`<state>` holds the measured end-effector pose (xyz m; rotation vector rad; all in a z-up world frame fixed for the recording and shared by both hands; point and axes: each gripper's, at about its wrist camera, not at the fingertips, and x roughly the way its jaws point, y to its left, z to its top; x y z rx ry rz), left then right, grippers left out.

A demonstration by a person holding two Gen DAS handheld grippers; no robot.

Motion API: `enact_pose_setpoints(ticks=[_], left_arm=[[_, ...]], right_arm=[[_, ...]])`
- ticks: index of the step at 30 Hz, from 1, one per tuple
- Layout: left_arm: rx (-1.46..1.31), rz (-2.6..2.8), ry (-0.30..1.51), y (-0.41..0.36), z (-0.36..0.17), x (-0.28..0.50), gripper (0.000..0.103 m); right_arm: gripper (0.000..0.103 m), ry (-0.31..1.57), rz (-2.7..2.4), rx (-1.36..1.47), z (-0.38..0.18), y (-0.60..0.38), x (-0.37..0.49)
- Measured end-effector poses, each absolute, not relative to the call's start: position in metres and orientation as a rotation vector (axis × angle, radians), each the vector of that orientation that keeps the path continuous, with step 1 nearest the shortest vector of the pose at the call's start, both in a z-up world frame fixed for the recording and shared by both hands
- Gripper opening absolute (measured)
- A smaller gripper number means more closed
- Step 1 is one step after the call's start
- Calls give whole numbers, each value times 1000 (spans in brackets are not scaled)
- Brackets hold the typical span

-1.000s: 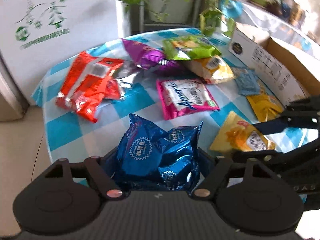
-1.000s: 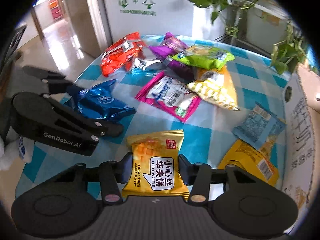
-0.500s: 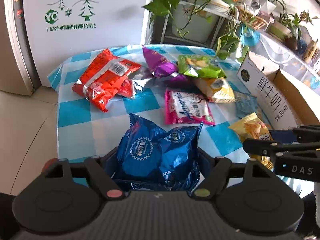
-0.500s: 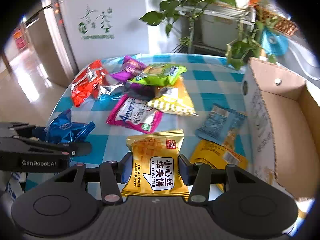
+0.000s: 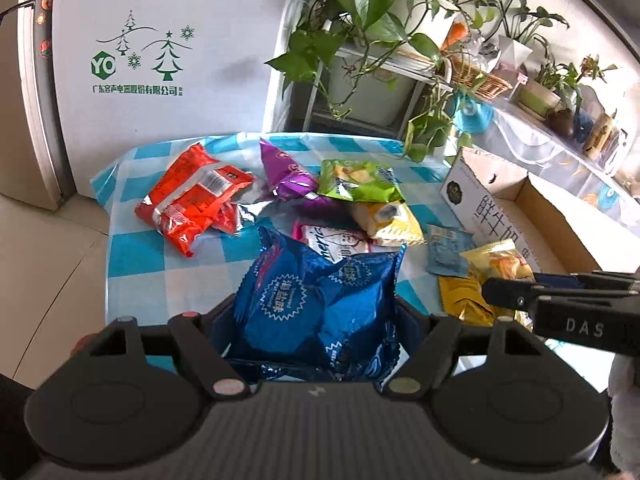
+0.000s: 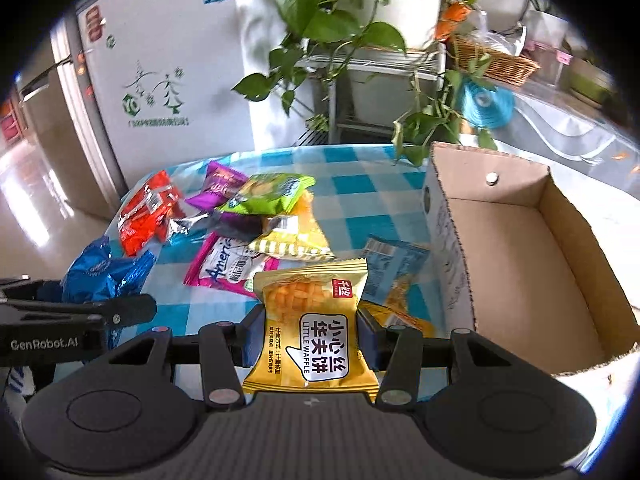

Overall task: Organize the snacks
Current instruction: 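Carry the yellow waffle pack into the cardboard box and open the right tool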

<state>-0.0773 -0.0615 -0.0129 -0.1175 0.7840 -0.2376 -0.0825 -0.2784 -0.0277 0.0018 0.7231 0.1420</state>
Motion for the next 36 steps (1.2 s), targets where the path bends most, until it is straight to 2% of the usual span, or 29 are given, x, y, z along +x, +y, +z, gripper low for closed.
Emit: enact_pose_setpoints(ticks=[17,36], left_arm=[[-189,-269,720,-87,22,-62,77],[-211,-395,765,-159,36,-32,77]], right_arm=[[54,603,131,-43,30,-327,-54],[55,672,-140,337,13,-424,-34]])
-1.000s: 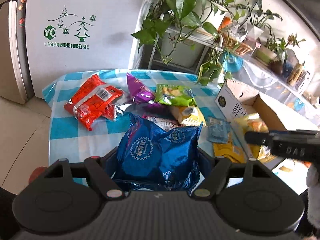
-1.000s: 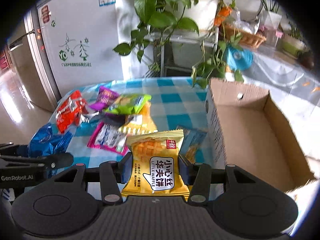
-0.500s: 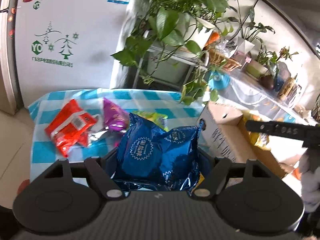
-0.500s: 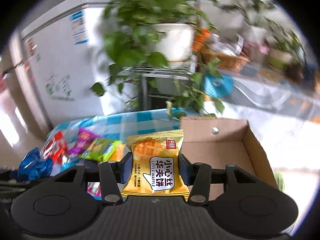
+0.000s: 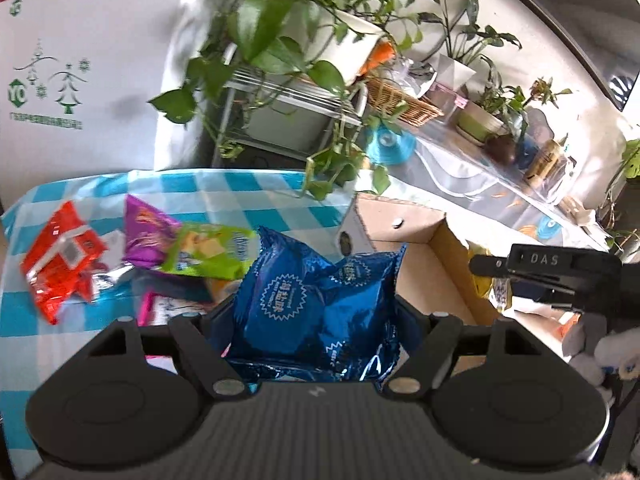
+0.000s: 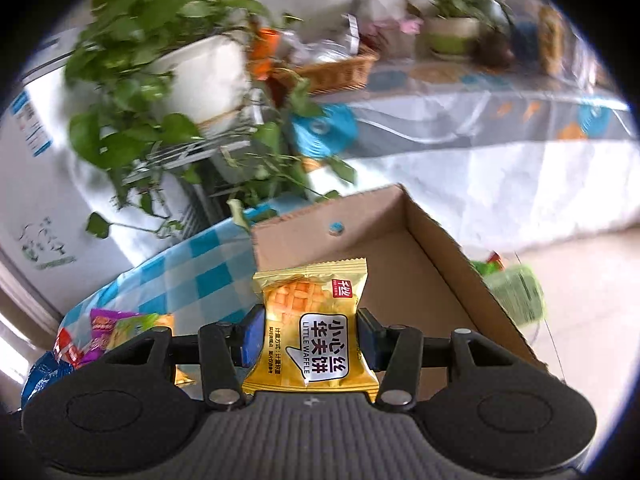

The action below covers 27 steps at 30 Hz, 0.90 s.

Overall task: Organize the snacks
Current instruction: 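Carry the yellow waffle pack into the cardboard box and open the right tool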

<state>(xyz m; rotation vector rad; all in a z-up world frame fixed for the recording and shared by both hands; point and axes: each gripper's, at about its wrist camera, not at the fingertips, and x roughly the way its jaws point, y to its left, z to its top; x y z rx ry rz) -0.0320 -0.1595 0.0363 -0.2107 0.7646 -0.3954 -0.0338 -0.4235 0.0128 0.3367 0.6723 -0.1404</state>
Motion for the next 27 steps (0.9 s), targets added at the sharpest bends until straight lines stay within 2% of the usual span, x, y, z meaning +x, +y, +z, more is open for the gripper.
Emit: enact_pose_setpoints(ticks=[27], left_arm=[[-190,-554,877,-291,18,-2,79]], right_arm=[[56,648,-235,546,10,-479,-46]])
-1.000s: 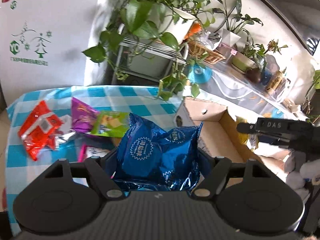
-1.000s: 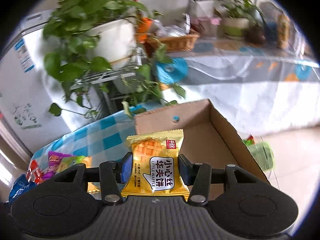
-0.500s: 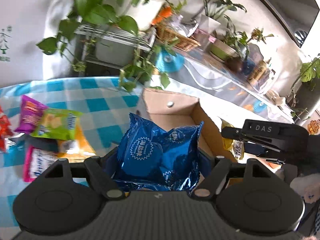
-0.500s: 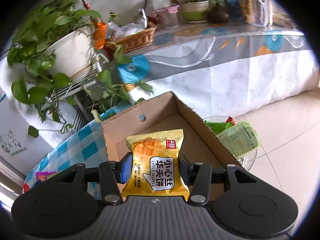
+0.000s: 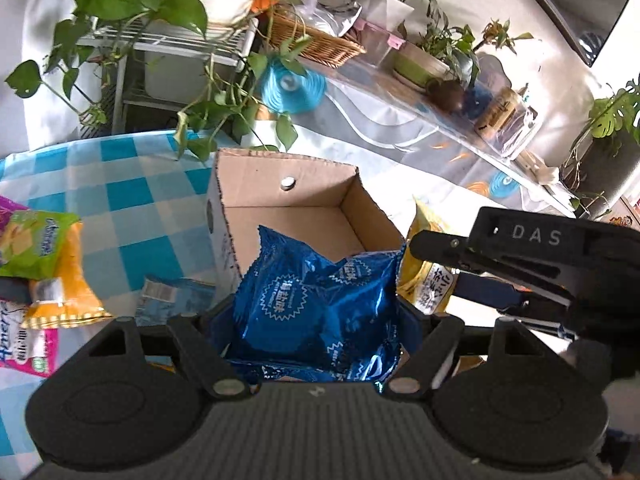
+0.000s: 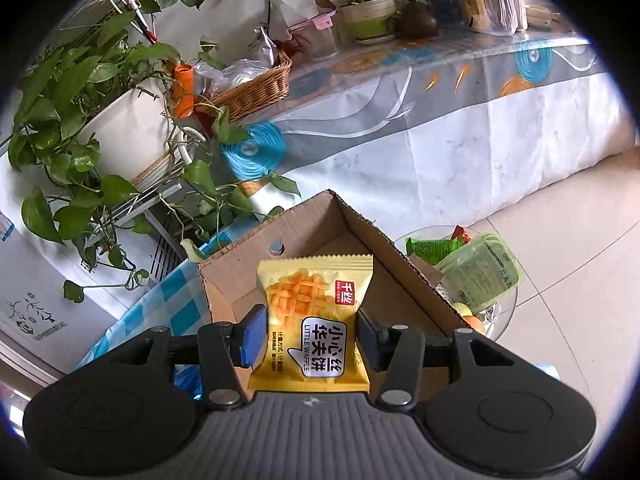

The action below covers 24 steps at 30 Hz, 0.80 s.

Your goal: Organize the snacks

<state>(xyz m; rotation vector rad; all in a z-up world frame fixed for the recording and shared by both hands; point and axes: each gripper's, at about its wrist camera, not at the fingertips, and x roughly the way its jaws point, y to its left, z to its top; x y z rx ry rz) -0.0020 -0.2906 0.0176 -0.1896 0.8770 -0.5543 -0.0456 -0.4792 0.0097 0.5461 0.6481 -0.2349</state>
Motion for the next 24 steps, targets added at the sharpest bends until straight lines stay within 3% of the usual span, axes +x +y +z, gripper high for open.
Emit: enact_pose_setpoints(ticks=[7,24], left_arm=[[-203,-562,874,-301,17,-2,94],[-158,-476,851,-256,28,-2,94]], right_arm=[[58,621,-243,583,10,-485,-50],[72,598,-160,506,17,-464,-44]])
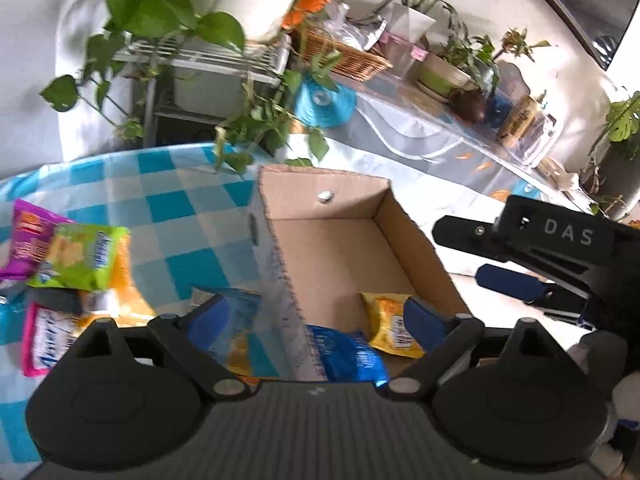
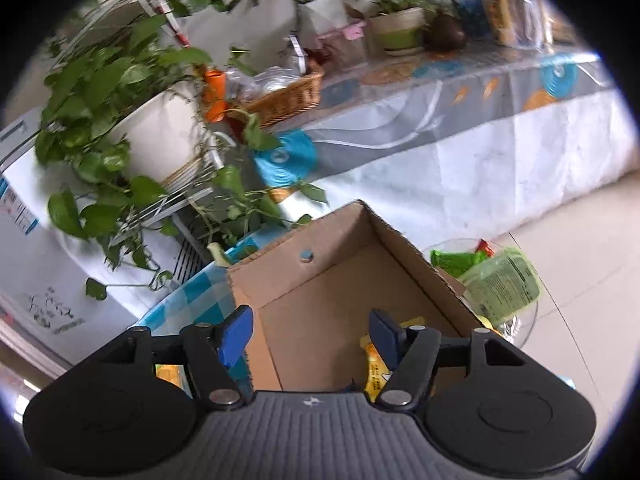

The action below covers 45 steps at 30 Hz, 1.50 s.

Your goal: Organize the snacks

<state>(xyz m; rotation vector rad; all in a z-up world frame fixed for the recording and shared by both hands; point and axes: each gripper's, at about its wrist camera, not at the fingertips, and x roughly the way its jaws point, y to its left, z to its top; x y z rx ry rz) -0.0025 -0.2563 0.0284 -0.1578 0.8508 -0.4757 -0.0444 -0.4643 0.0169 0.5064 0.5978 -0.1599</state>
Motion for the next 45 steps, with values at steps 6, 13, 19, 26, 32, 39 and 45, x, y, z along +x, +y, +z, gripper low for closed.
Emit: enact_pose_setpoints(ticks=[6,13,19,26,32,39,45], left_arm=[[-167,-430,827,-216,35,4,94],[-142,-354,825,-163,34,13,95],[-111,-282,820,-121,34,21,95],[-125,-198,815,-66,37,31,98],[-152,-104,827,-26,31,43,98],[-94,-67,871,-7,12,61,98],[-49,-89,914,3,-3,73,98]], right_arm=[[75,588,-88,446,21,-445,-39],[76,602,-14,384,20,-419,-29],[80,621,34,357,18,-398,-22],[83,656,64,359,13,-380,-14],[83,685,126,329,8,-358,-7],[83,702,244,246,8,-323,2],[83,699,329,168,7,-294,16]])
